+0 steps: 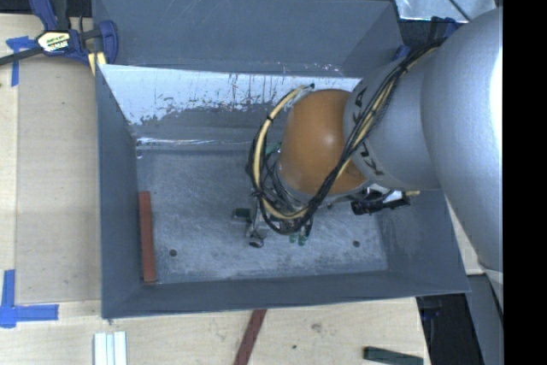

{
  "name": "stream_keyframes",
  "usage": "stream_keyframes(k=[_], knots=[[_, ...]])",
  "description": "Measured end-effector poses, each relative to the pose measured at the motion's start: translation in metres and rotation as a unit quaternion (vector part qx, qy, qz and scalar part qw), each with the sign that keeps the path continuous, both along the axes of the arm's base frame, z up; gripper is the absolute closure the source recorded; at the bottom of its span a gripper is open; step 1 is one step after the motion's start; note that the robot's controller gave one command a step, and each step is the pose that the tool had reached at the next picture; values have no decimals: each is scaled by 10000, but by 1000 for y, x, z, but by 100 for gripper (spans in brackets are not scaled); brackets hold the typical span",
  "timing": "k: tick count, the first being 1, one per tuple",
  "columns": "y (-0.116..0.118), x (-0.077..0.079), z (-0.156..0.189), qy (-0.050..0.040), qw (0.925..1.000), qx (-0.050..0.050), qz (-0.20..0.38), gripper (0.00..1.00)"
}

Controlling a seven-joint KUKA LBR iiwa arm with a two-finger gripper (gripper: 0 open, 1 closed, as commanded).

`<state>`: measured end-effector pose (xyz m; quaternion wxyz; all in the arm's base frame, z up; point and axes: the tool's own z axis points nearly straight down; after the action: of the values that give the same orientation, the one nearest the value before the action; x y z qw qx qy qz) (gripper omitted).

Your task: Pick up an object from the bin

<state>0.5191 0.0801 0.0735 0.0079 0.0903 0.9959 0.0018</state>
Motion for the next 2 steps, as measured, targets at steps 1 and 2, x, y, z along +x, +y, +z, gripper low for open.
stream_keyframes(k=[1,2], knots=[[8,10,57,92,10000,-13,0,100],[25,54,44,66,9999,-8,-122,0]])
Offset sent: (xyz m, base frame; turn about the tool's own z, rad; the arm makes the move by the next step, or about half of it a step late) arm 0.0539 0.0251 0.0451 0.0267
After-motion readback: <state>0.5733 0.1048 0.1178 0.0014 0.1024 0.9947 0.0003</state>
